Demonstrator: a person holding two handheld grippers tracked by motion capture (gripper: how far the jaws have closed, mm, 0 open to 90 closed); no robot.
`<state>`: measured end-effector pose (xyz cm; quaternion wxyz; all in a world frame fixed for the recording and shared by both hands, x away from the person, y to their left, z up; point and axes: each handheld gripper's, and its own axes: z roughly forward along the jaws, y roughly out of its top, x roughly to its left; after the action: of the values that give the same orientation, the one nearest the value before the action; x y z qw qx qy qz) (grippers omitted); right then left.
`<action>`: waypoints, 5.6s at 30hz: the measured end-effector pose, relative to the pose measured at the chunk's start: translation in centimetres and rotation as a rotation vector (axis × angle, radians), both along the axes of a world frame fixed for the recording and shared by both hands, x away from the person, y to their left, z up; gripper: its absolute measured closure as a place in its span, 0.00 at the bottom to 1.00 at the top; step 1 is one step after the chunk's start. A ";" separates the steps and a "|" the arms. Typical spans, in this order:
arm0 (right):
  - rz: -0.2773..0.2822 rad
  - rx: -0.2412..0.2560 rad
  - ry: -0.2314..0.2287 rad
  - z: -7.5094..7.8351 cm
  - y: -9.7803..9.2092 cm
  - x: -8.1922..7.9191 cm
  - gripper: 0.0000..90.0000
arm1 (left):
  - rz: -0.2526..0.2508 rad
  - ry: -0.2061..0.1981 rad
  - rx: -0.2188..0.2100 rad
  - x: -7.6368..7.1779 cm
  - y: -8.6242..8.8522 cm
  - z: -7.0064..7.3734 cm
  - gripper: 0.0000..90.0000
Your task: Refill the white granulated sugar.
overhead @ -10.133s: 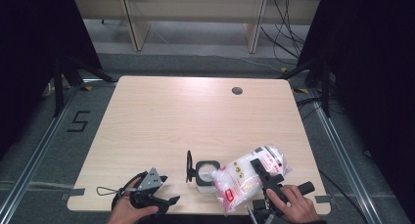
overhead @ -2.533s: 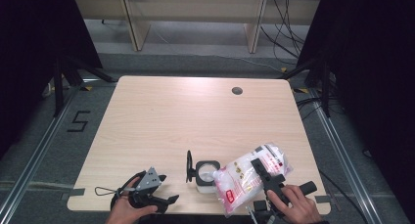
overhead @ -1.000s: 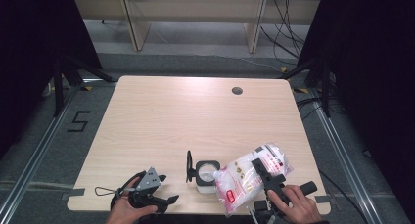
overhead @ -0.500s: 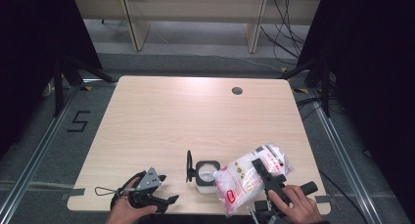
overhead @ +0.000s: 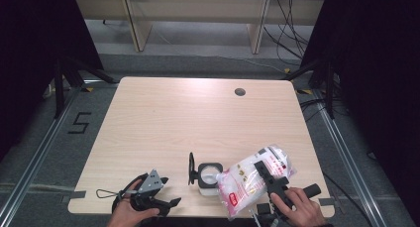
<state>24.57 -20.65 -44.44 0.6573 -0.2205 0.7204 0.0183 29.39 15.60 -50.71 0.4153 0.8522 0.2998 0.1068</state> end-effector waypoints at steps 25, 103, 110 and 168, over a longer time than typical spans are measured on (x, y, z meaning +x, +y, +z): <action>0.004 -0.004 0.000 -0.1 0.0 0.0 0.52 | 0.000 -0.001 0.000 0.0 0.0 0.0 0.21; -0.010 0.014 0.017 -0.2 -0.2 0.0 0.53 | -0.002 -0.001 0.000 0.0 0.1 0.0 0.21; -0.007 0.001 0.010 0.0 -0.2 0.0 0.54 | 0.001 0.003 -0.013 -0.1 0.0 0.0 0.21; 0.000 0.014 0.015 0.2 -0.4 0.0 0.56 | -0.007 -0.008 -0.025 0.0 0.0 0.0 0.21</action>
<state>24.55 -21.05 -44.21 0.6533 -0.2158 0.7253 0.0248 29.41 15.58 -50.71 0.4274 0.8476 0.2965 0.1050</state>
